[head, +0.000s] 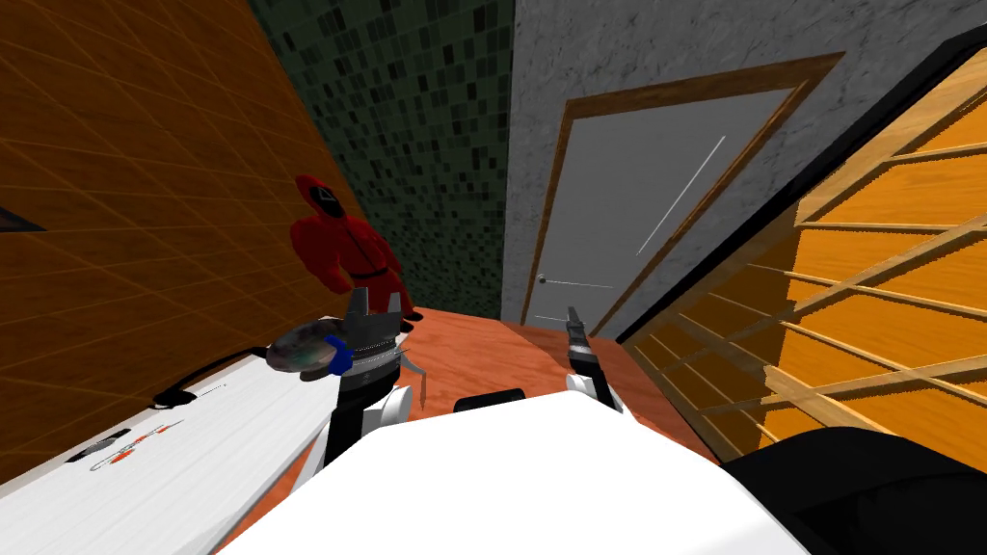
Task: Pull the door open
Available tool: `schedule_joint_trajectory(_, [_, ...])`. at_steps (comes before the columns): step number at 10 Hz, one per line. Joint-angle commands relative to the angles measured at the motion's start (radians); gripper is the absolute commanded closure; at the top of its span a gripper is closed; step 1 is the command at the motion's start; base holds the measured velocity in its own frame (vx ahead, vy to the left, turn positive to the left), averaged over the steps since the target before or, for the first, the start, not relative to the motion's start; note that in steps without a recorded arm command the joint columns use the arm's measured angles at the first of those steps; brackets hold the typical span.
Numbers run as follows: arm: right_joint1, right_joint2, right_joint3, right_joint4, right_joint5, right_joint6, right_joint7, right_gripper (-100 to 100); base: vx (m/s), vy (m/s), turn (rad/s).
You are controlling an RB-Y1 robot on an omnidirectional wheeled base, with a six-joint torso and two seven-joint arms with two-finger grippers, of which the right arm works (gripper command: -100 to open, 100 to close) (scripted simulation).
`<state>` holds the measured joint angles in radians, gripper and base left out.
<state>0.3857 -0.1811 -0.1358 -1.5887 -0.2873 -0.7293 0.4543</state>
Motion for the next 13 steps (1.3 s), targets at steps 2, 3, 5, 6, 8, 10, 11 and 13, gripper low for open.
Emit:
schedule_joint_trajectory(2, [-0.005,-0.007,-0.011,0.055,-0.015,-0.010,0.055,-100,0.071,-0.042,0.148])
schedule_joint_trajectory(3, [-0.010,-0.015,-0.019,0.093,-0.025,-0.020,0.085,-100,0.066,-0.023,0.115])
schedule_joint_trajectory(5, [-0.015,-0.023,-0.026,0.131,-0.035,-0.030,0.114,-100,0.053,-0.017,0.102])
schedule_joint_trajectory(6, [-0.020,-0.031,-0.034,0.170,-0.045,-0.039,0.144,-100,0.074,-0.033,0.220])
schedule_joint_trajectory(8, [-0.025,-0.039,-0.042,0.208,-0.055,-0.049,0.174,-100,0.063,-0.046,0.127])
schedule_joint_trajectory(10, [-0.035,-0.054,-0.058,0.281,-0.075,-0.069,0.233,-100,0.063,-0.033,0.165])
schedule_joint_trajectory(11, [-0.040,-0.062,-0.066,0.308,-0.084,-0.079,0.262,-100,0.074,-0.051,0.235])
schedule_joint_trajectory(13, [-0.040,-0.062,-0.066,0.324,-0.084,-0.079,0.263,-100,0.039,-0.028,0.021])
